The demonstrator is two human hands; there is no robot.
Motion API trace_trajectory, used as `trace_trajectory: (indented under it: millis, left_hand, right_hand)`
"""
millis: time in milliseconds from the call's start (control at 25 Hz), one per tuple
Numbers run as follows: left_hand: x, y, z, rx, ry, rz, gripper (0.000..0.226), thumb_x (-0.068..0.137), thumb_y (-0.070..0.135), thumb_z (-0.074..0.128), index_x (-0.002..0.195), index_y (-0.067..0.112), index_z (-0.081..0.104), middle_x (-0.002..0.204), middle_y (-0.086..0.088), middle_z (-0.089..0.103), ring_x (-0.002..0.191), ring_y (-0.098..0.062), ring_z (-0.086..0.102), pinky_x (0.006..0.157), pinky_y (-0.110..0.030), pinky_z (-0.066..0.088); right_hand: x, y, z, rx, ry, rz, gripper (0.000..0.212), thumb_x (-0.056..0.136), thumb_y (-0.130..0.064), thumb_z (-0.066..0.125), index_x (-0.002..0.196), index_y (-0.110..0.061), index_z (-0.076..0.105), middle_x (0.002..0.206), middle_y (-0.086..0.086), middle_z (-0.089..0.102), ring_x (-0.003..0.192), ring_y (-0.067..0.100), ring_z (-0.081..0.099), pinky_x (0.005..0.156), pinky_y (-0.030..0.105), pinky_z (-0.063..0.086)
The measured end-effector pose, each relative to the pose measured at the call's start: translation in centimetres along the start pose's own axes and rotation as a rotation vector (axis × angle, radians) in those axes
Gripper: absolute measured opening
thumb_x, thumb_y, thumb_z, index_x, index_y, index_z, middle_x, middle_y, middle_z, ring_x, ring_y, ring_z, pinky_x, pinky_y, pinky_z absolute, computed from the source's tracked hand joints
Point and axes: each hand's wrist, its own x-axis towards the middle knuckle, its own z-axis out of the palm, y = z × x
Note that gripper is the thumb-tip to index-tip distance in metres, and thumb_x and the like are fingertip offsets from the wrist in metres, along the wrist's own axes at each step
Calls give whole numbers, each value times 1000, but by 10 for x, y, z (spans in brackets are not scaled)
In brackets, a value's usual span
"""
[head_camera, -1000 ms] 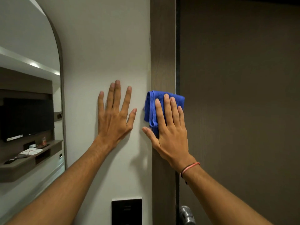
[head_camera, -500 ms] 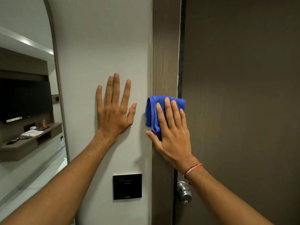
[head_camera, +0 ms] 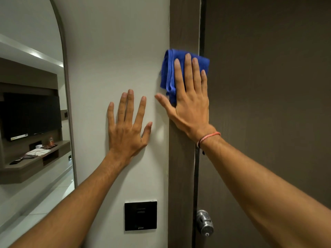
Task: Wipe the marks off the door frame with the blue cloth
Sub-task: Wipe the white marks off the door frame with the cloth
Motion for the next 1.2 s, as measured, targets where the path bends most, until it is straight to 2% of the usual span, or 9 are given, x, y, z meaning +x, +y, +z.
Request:
trace_trajectory:
  millis: [280, 400, 600, 680, 760, 840, 960, 1040, 1200]
  left_hand:
    - [16, -7, -7, -10, -20, 35, 76, 102, 58, 26, 165, 18, 12, 172, -20, 11, 160, -34, 9, 127, -62, 11]
    - [13, -8, -3, -4, 0, 32, 76, 102, 59, 26, 165, 18, 11, 172, -19, 10, 160, -33, 8, 128, -61, 11]
    - [14, -9, 0, -15, 7, 43, 78, 102, 61, 25, 165, 19, 10, 172, -19, 10, 160, -33, 8, 127, -62, 10]
    - [13, -10, 1, -6, 7, 43, 77, 102, 61, 25, 165, 20, 10, 172, -20, 10, 160, -33, 8, 127, -62, 11]
    - [13, -8, -1, -5, -5, 39, 77, 102, 62, 25, 165, 20, 10, 172, -20, 11, 160, -33, 8, 127, -63, 12]
    - [14, -8, -2, -14, -12, 40, 77, 102, 61, 26, 165, 20, 11, 172, -20, 12, 160, -34, 9, 127, -63, 11]
    - [15, -8, -3, -22, -20, 34, 76, 102, 60, 26, 165, 19, 11, 172, -20, 12, 160, -34, 9, 127, -63, 12]
    - [13, -8, -2, -16, -8, 37, 76, 102, 58, 25, 165, 19, 11, 172, -20, 11, 160, -34, 9, 127, -63, 12]
    - [14, -8, -2, -12, -11, 30, 77, 102, 60, 24, 165, 19, 10, 172, -19, 11, 160, -33, 8, 127, -62, 10]
  right_hand:
    - [-166, -11, 3, -3, -211, -12, 91, 96, -77, 25, 163, -16, 14, 172, 11, 5, 160, 27, 2, 130, 51, 8]
    - [-135, -9, 1, -3, -170, -28, 87, 98, -74, 26, 162, -16, 17, 171, 11, 9, 160, 27, 3, 130, 50, 10]
    - [31, -6, -9, 33, -6, 87, 94, 94, -76, 27, 162, -12, 19, 170, 16, 14, 159, 31, 9, 130, 51, 9]
    - [59, -6, -6, 13, 12, 111, 95, 92, -78, 25, 161, -12, 21, 169, 17, 16, 158, 32, 12, 130, 51, 9]
    - [39, -4, 0, 1, 29, 75, 95, 94, -77, 26, 160, -10, 23, 168, 18, 19, 158, 33, 14, 130, 52, 11]
    - [-22, -4, 3, 26, 8, 32, 93, 96, -76, 29, 161, -10, 23, 169, 18, 17, 158, 33, 11, 129, 53, 11]
    - [-146, -12, 6, 25, -170, 4, 92, 96, -76, 29, 163, -14, 12, 172, 13, 4, 160, 28, 1, 131, 51, 5]
    - [-192, -17, 7, -5, -203, 7, 90, 97, -75, 29, 163, -18, 8, 172, 9, 0, 160, 26, 0, 131, 48, 3]
    - [-129, -12, 7, -7, -147, -18, 87, 98, -74, 28, 162, -16, 16, 171, 11, 9, 160, 27, 3, 131, 48, 4]
